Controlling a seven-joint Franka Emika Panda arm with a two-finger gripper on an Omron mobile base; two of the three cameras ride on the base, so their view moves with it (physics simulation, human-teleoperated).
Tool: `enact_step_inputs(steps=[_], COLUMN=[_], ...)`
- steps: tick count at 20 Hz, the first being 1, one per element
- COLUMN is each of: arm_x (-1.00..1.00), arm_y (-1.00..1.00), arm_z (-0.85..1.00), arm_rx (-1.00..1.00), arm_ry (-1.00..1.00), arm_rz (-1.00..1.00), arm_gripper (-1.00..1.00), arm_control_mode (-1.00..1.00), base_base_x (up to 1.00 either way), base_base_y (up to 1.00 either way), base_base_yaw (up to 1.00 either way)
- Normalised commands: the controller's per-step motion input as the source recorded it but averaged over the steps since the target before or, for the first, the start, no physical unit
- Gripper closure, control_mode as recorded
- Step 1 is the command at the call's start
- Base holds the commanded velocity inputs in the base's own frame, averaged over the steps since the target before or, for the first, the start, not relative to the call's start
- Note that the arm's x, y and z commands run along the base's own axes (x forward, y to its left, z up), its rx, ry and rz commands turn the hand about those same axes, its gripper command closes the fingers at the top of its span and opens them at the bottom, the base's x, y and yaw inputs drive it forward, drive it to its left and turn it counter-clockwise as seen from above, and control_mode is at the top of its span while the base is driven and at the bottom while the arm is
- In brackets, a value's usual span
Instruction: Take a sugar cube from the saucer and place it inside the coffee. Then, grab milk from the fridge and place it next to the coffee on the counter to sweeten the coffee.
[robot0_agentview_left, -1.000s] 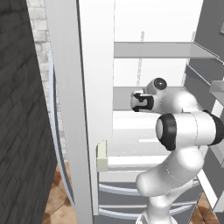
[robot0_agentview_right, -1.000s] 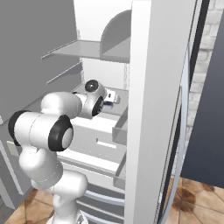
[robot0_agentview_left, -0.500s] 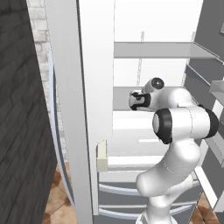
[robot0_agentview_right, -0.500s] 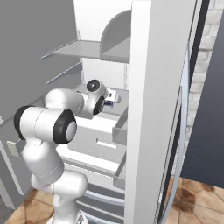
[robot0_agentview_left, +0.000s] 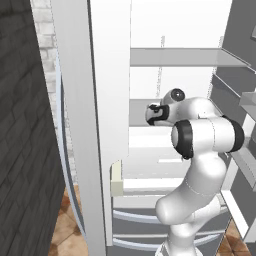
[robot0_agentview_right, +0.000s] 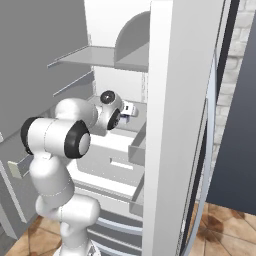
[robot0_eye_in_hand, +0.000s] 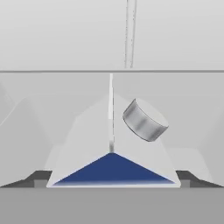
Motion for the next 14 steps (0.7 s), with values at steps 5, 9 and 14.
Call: enact_step_inputs(steps=[5, 9, 14], arm_x=[0.02, 0.00, -0.55], arm_y=[0.00, 0.00, 0.05], arm_z=[-0.01, 0.00, 0.18], arm_rx=[0.00, 0.00, 0.00], arm_ry=[0.00, 0.00, -0.06], arm_rz=[0.00, 0.00, 0.00], arm_gripper=[1.00, 1.00, 1.00], arm_control_mode=[-1.00, -1.00, -1.00], base_base_x=[0.00, 0.00, 0.00], base_base_y=[0.00, 0.00, 0.00], base_base_yaw=[0.00, 0.00, 0.00])
